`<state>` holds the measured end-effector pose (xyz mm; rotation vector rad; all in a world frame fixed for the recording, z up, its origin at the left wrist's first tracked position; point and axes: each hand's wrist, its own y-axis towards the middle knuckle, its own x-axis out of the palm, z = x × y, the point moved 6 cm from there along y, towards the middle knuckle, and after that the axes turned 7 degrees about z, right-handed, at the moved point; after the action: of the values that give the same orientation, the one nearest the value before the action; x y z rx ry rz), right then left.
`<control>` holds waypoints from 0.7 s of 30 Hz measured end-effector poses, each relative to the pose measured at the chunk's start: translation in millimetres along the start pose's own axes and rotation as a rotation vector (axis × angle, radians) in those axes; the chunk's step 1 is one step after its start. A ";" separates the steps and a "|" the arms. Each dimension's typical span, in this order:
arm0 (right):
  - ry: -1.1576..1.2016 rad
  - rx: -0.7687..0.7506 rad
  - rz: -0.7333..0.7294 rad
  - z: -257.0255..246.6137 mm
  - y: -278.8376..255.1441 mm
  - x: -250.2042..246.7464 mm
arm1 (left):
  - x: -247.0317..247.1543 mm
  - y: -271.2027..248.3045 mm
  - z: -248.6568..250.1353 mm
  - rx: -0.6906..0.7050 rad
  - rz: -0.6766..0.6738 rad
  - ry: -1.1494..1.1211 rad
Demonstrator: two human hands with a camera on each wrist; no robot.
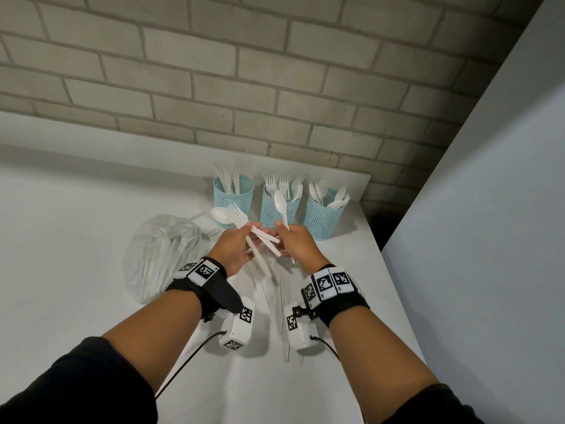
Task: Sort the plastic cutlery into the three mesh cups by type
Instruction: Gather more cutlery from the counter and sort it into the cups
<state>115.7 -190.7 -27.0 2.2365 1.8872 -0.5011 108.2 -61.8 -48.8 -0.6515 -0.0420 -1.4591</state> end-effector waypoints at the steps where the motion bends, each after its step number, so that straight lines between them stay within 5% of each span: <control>1: 0.028 0.021 0.018 -0.6 1.1 -2.9 | 0.0 -0.9 -0.3 -0.016 -0.007 0.005; 9: 0.293 0.063 0.031 -12.4 5.4 -13.1 | 7.3 -8.0 -8.5 -0.083 -0.211 -0.005; 15: 0.398 0.022 0.177 -23.6 11.1 -32.2 | 9.7 -11.5 -8.9 -0.015 -0.234 0.155; 21: 0.305 0.002 0.057 -23.2 14.7 -30.6 | 8.1 -13.6 -10.6 0.033 -0.244 0.348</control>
<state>129.1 -213.7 4.5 2.4780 1.9474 -0.1592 93.0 -73.3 -49.0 -0.3669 0.1289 -1.7868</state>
